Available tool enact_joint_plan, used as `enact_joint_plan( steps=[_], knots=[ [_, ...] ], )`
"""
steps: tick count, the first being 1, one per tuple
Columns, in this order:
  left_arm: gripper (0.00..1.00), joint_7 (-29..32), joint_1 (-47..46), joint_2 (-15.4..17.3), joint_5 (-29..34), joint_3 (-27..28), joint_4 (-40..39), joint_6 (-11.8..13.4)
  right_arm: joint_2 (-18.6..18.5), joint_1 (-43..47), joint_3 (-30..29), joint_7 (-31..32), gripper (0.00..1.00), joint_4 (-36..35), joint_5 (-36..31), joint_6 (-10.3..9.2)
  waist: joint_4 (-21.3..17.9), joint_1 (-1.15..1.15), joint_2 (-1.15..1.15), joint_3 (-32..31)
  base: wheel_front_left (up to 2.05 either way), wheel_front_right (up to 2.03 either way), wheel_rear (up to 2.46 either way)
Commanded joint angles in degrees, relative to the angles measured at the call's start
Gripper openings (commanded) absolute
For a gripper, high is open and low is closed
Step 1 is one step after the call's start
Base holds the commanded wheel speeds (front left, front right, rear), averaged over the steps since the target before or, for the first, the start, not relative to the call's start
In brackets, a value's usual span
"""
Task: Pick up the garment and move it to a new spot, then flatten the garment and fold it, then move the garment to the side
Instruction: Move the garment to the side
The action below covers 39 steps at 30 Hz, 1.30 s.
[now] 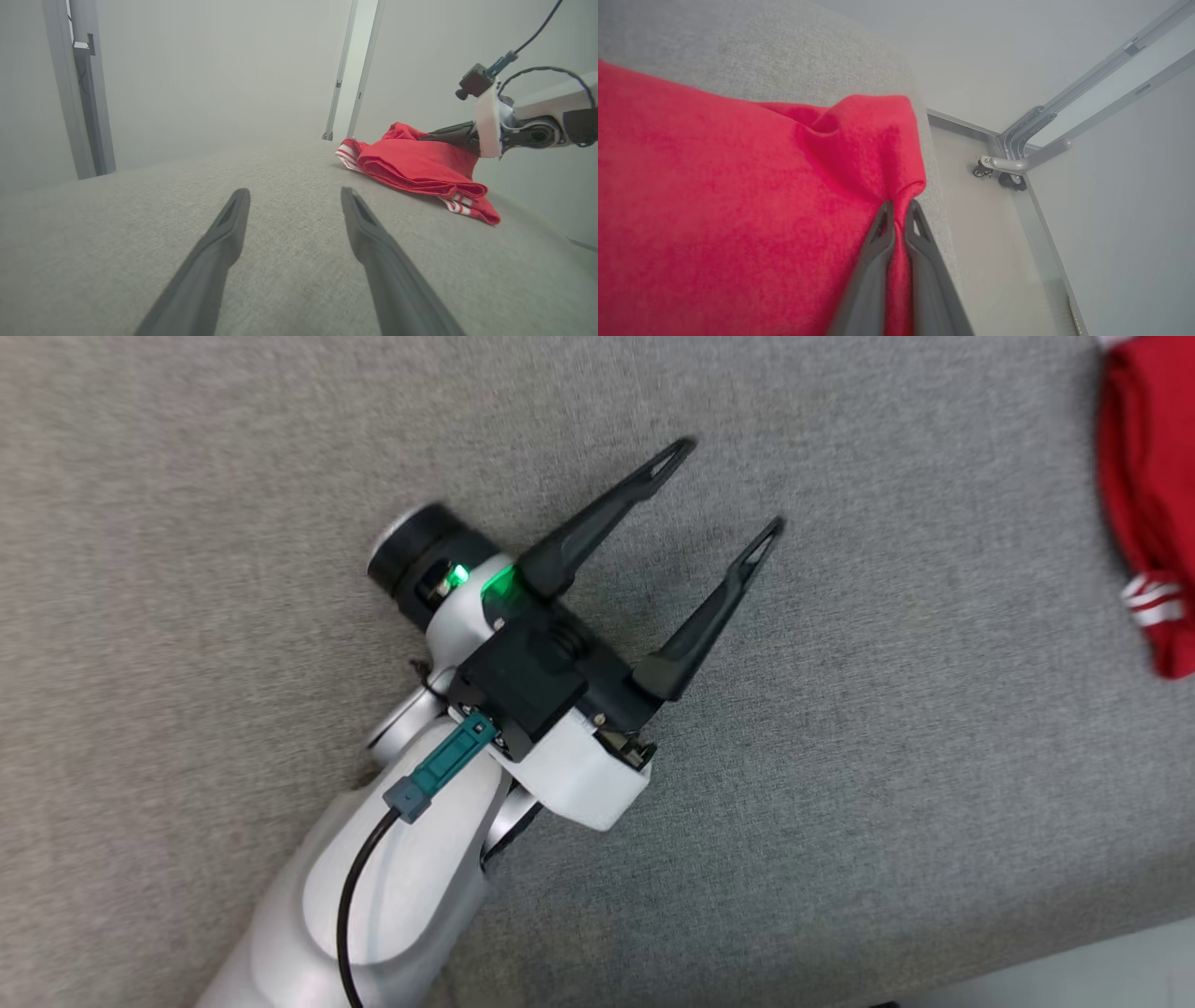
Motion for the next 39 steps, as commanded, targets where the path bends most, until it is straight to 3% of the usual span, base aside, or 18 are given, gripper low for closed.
enact_joint_plan(
  steps=[1,6,11,12,13,14,27,39],
  knots=[
    [1.0,0.2,-1.0,1.4,-0.4,-0.2,1.2,0.0,-1.2,-2.0,-0.4,-0.4,0.0,0.9,-0.4,-0.04,-2.1,0.0,0.0,4.5,0.0,0.0,0.0],
    [1.0,0.4,-3.5,3.1,-1.1,-1.0,2.7,0.0,-3.6,-6.4,-1.9,-0.8,0.0,5.3,-0.9,-0.04,-1.7,0.0,0.0,6.8,0.0,0.0,0.0],
    [1.0,0.5,-3.2,3.3,-1.4,-0.6,3.0,0.0,-3.2,-8.1,-1.6,0.9,0.02,9.5,-0.1,-0.04,-0.4,0.0,0.0,6.9,0.0,0.0,0.0],
    [1.0,0.5,-3.0,3.4,-1.3,-0.4,3.0,0.1,-3.2,-8.6,-1.8,0.6,0.33,9.9,0.1,-0.04,-0.1,0.0,0.0,6.8,0.0,0.0,0.0],
    [1.0,0.5,-2.7,3.4,-1.4,-0.2,2.9,0.1,-3.3,-9.0,-1.8,0.2,0.88,10.3,0.0,-0.04,0.1,0.0,0.0,6.5,0.0,0.0,0.0],
    [1.0,0.5,-2.3,3.4,-1.4,0.1,2.8,0.1,-3.1,-9.1,-1.7,0.1,1.0,10.7,0.1,-0.04,0.4,0.0,0.0,6.2,0.0,0.0,0.0],
    [1.0,0.1,2.5,0.0,-3.7,2.5,-0.3,0.4,-1.3,-9.6,2.9,-1.3,1.0,9.0,-1.9,-0.04,3.6,0.0,0.0,-6.7,0.0,0.0,0.0],
    [1.0,0.1,14.9,-0.3,-6.6,10.9,-0.7,2.4,9.0,-3.5,6.7,-2.1,1.0,1.7,-1.4,-0.03,5.9,0.0,0.0,-22.0,0.0,0.0,0.0]
  ],
)
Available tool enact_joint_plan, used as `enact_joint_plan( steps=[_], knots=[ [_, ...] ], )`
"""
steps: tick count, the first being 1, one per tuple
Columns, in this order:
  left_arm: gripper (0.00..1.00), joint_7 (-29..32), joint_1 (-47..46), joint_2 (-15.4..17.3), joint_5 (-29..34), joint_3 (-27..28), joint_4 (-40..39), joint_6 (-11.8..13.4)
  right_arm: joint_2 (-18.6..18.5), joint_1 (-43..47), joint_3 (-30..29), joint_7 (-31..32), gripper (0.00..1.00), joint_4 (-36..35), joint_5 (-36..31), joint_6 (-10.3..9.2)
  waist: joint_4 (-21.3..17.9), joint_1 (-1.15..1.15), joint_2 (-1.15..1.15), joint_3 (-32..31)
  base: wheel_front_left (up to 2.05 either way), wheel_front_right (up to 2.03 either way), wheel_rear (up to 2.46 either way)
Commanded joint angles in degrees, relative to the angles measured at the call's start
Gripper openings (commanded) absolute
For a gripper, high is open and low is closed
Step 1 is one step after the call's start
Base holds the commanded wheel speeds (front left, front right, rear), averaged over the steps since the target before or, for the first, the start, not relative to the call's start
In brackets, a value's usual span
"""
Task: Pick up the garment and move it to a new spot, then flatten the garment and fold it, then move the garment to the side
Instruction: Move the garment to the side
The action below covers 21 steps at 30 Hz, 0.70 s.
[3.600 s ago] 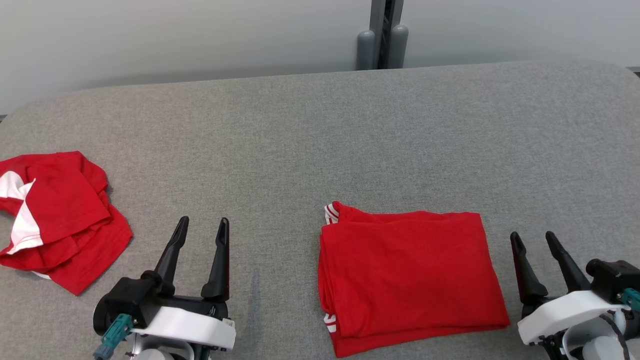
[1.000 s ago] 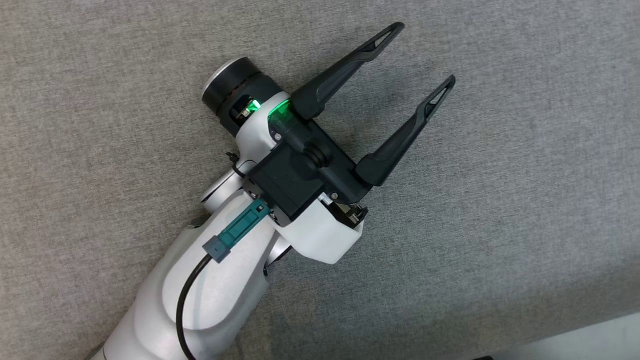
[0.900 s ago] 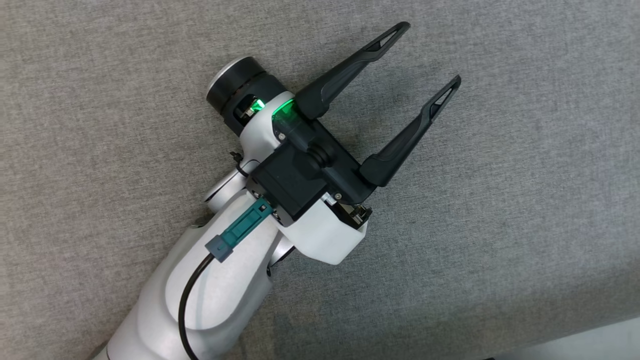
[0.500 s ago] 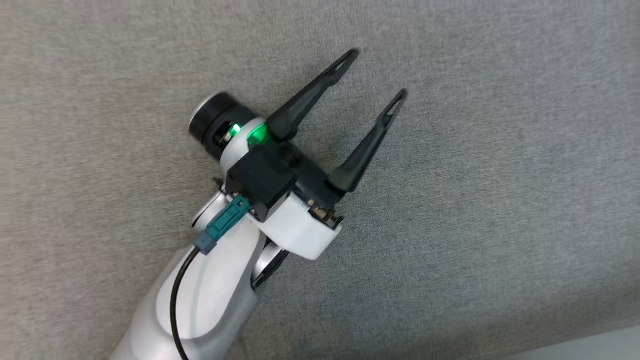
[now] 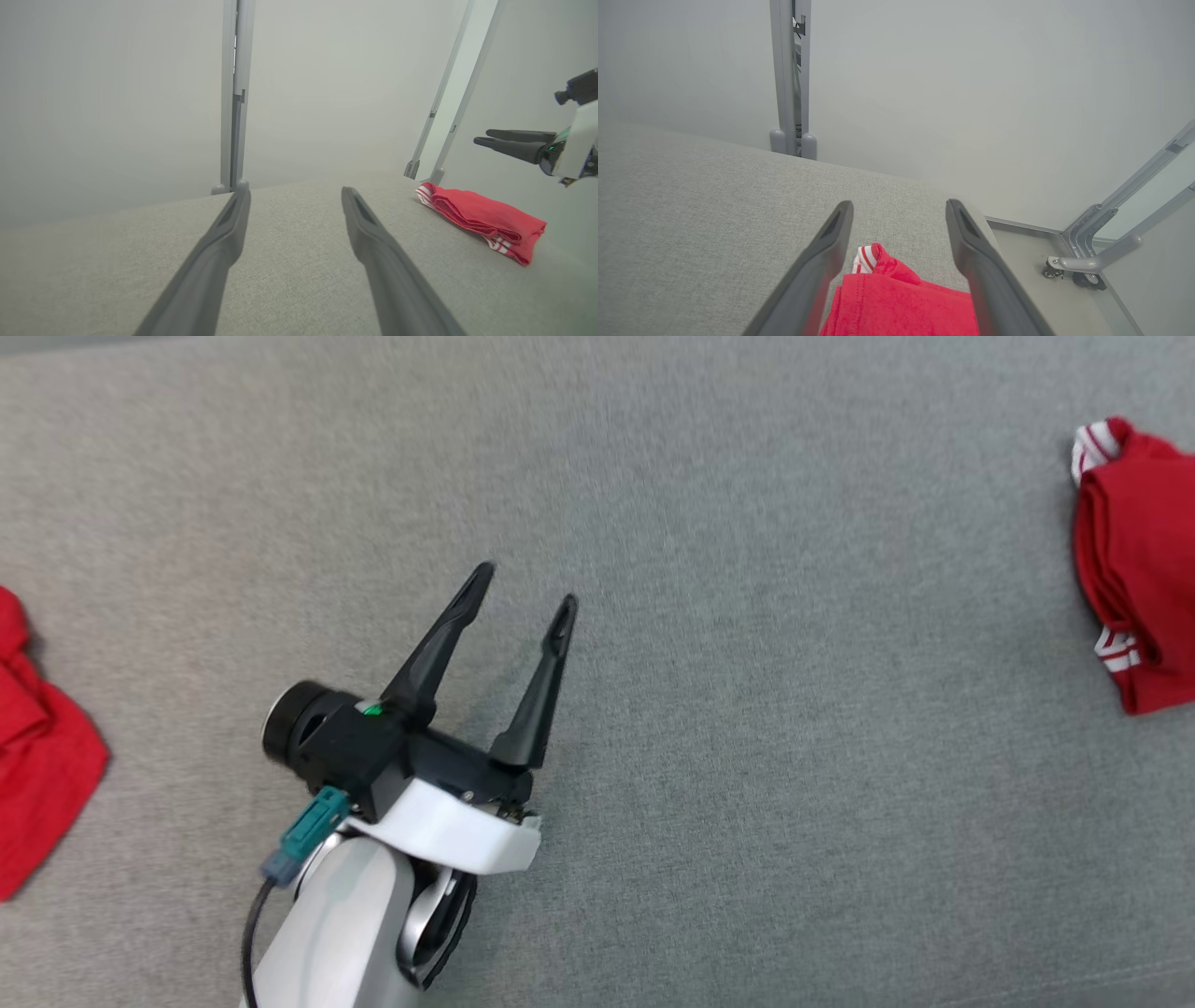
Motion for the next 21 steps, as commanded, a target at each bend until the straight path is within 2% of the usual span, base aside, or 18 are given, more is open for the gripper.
enact_joint_plan(
  steps=[1,9,12,18,21],
  knots=[
    [1.0,0.0,0.9,0.2,-0.4,0.6,-0.2,0.3,0.2,1.3,-0.2,-0.4,1.0,-0.3,-0.4,-0.03,1.6,0.0,0.0,-5.0,0.0,0.0,0.0],
    [1.0,0.0,8.8,0.1,-1.6,6.3,-0.8,1.8,7.5,12.4,-8.9,-0.4,1.0,-10.2,0.9,-0.03,4.6,0.0,0.0,-12.5,0.0,0.0,0.0],
    [1.0,0.0,11.3,0.1,-1.9,8.7,-1.0,2.1,10.4,17.7,-10.8,-0.4,1.0,-14.1,-0.9,-0.03,5.3,0.0,0.0,-14.6,0.0,0.0,0.0],
    [1.0,0.0,16.2,0.1,-1.9,12.4,-1.6,3.8,17.4,28.0,-17.2,-0.4,1.0,-20.6,-6.8,-0.03,6.5,0.0,0.0,-18.3,0.0,0.0,0.0],
    [1.0,0.0,17.7,0.1,-2.1,12.9,-1.9,3.9,20.8,32.6,-20.4,-0.5,1.0,-25.4,-12.7,-0.02,7.0,0.0,0.0,-19.1,0.0,0.0,0.0]
  ],
)
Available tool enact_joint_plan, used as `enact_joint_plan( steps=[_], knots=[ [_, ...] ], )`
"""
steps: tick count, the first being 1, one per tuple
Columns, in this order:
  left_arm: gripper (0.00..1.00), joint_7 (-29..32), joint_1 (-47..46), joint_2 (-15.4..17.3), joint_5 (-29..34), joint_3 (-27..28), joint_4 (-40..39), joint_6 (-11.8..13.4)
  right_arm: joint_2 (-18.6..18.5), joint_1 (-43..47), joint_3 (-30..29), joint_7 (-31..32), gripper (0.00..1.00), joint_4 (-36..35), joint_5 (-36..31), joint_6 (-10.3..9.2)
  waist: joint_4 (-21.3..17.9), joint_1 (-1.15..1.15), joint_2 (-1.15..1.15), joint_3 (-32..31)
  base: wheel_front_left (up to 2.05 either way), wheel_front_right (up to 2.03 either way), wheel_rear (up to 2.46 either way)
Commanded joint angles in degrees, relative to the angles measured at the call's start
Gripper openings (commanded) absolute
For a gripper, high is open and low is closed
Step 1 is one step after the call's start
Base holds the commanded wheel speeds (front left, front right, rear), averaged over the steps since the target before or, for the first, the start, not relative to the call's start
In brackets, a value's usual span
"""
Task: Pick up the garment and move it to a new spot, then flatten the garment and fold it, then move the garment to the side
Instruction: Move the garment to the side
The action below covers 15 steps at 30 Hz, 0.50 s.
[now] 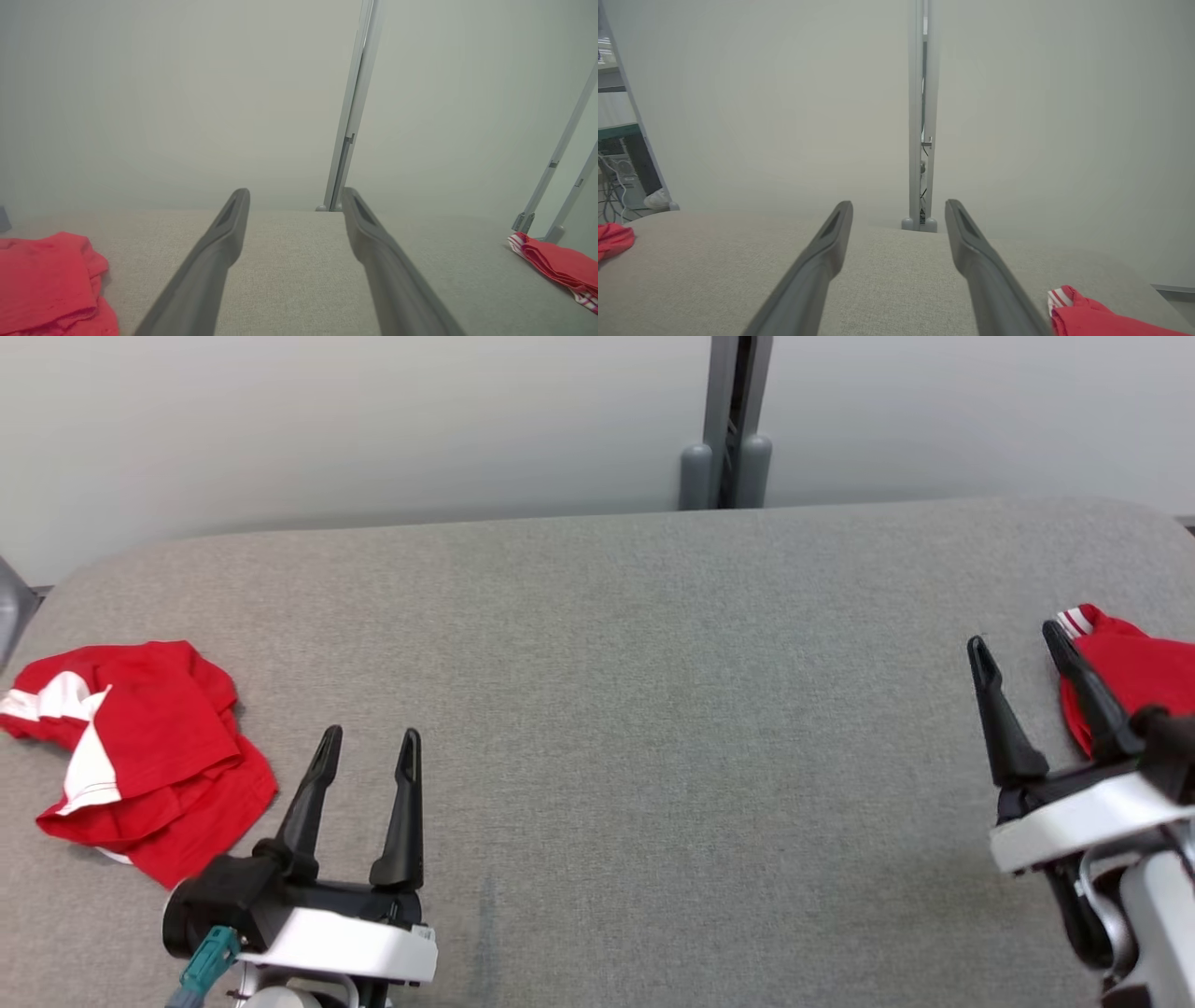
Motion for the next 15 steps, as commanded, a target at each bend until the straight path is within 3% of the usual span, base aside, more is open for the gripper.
enact_joint_plan(
  steps=[1,4,9,15],
  knots=[
    [1.0,0.0,0.5,0.2,0.0,0.2,0.0,0.2,0.8,1.4,-1.4,-0.2,1.0,-1.3,-1.4,-0.03,0.7,0.0,0.0,-0.7,0.0,0.0,0.0],
    [1.0,0.0,1.6,0.2,-0.4,0.2,0.4,1.2,4.3,5.8,-4.4,-0.3,1.0,-5.3,-7.1,-0.03,1.0,0.0,0.0,-1.0,0.0,0.0,0.0],
    [1.0,0.0,2.8,0.2,1.0,-0.7,0.7,2.2,8.6,9.2,-7.3,-0.3,1.0,-7.8,-9.8,-0.03,0.5,0.0,0.0,-1.1,0.0,0.0,0.0],
    [1.0,0.0,2.9,0.2,0.9,-1.2,0.6,3.0,10.1,10.2,-7.6,-0.3,1.0,-8.4,-10.8,-0.03,0.2,0.0,0.0,-0.4,0.0,0.0,0.0]
  ],
)
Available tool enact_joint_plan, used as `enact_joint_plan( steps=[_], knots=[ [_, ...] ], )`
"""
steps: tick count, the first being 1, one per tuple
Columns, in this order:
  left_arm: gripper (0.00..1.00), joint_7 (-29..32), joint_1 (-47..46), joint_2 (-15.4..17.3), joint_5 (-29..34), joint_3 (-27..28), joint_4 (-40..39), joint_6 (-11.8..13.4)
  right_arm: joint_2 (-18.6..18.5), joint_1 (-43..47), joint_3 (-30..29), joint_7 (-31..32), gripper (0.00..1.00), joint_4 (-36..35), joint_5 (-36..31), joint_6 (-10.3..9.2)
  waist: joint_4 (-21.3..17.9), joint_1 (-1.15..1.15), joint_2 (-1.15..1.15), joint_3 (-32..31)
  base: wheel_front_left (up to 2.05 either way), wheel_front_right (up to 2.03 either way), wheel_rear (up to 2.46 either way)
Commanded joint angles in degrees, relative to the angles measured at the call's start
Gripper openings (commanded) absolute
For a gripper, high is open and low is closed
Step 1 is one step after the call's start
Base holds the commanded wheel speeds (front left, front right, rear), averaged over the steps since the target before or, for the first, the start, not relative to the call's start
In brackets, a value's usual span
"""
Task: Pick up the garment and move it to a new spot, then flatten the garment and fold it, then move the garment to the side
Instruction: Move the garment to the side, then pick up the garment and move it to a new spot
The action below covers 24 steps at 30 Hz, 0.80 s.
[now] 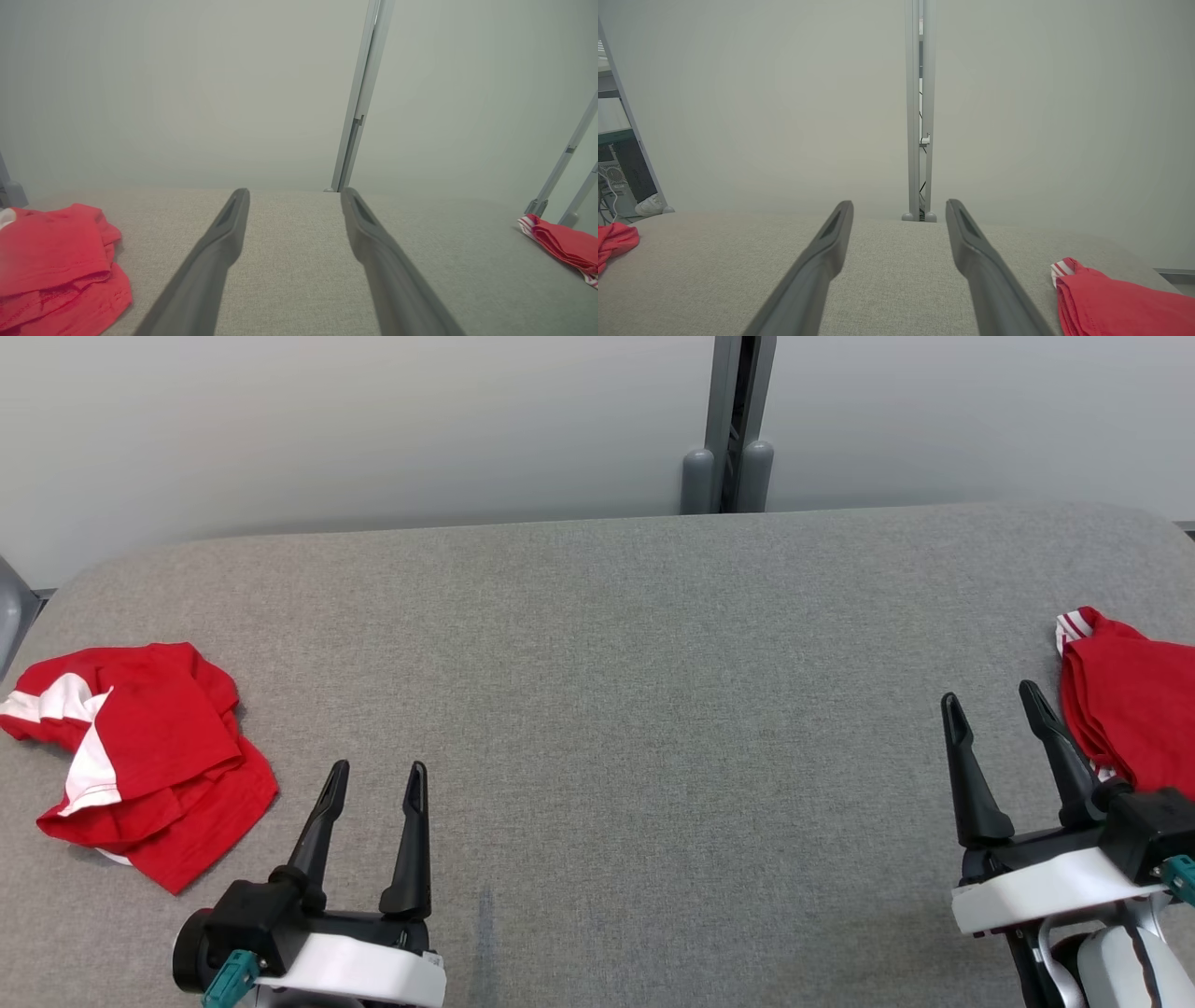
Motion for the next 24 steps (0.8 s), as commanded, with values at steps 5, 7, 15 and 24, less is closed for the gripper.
enact_joint_plan(
  steps=[5,7,15,24],
  knots=[
    [1.0,0.0,-0.3,0.2,0.0,0.1,0.2,0.5,0.5,0.5,-0.2,-0.3,1.0,0.0,-0.4,-0.02,-0.2,0.0,0.0,0.2,0.0,0.0,0.0],
    [1.0,0.0,-0.4,0.2,-0.1,0.1,0.1,0.5,0.6,0.4,-0.1,-0.3,1.0,0.1,-0.4,-0.02,-0.2,0.0,0.0,0.3,0.0,0.0,0.0],
    [1.0,0.0,-0.4,0.2,-0.2,0.4,0.0,0.3,0.6,0.3,0.5,-0.3,1.0,0.8,-0.1,-0.02,-0.2,0.0,0.0,0.2,0.0,0.0,0.0],
    [1.0,0.0,-0.6,0.2,-0.5,0.1,0.0,0.3,0.2,-0.1,1.2,-0.3,1.0,1.1,0.8,-0.02,-0.1,0.0,0.0,0.5,0.0,0.0,0.0]
  ],
)
